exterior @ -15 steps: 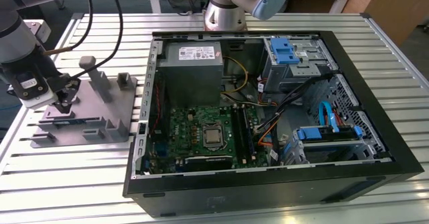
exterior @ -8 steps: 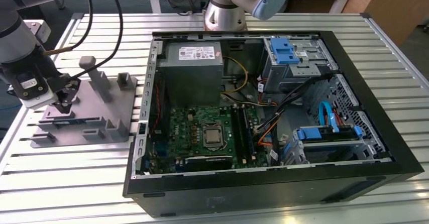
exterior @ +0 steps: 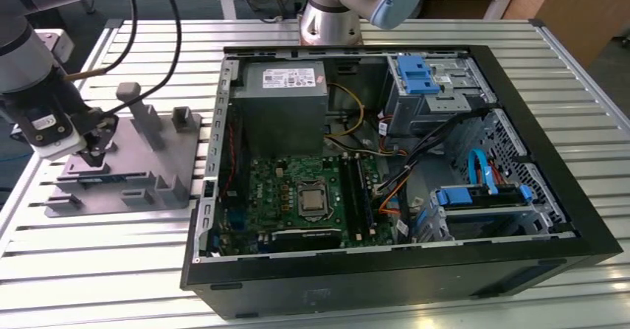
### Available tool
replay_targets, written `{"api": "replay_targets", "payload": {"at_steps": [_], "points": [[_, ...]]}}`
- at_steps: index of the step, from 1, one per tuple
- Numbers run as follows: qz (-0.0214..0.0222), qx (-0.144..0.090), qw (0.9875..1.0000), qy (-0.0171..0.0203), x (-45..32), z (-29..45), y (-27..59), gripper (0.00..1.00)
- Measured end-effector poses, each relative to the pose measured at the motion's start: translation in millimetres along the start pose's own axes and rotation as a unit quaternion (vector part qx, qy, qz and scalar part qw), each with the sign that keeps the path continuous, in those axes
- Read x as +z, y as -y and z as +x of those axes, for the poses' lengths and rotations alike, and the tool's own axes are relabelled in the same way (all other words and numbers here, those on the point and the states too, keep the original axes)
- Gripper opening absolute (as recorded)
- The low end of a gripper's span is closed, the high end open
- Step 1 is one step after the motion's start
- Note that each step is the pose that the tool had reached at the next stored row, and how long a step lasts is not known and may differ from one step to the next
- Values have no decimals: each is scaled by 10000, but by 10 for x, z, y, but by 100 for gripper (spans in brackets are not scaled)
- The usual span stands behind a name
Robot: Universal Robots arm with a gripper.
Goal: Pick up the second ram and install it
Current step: 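Pick up the second ram and move it above second insertion slot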
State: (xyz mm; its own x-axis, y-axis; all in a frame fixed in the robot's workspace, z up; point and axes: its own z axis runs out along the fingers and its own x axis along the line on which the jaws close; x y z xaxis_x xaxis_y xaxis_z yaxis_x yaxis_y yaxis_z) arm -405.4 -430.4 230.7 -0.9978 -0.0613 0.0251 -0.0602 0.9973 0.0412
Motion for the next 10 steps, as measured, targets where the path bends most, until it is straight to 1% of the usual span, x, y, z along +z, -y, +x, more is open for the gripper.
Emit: {"api": "replay_targets", "payload": {"at_steps": [3,5,8,10], "points": [[6,-251,9997,-10,0,0,0,10],[11,-436,9990,-19,0,0,0,10],[18,-705,9975,-29,0,0,0,10],[23,-887,9961,-37,1,0,0,10]]}}
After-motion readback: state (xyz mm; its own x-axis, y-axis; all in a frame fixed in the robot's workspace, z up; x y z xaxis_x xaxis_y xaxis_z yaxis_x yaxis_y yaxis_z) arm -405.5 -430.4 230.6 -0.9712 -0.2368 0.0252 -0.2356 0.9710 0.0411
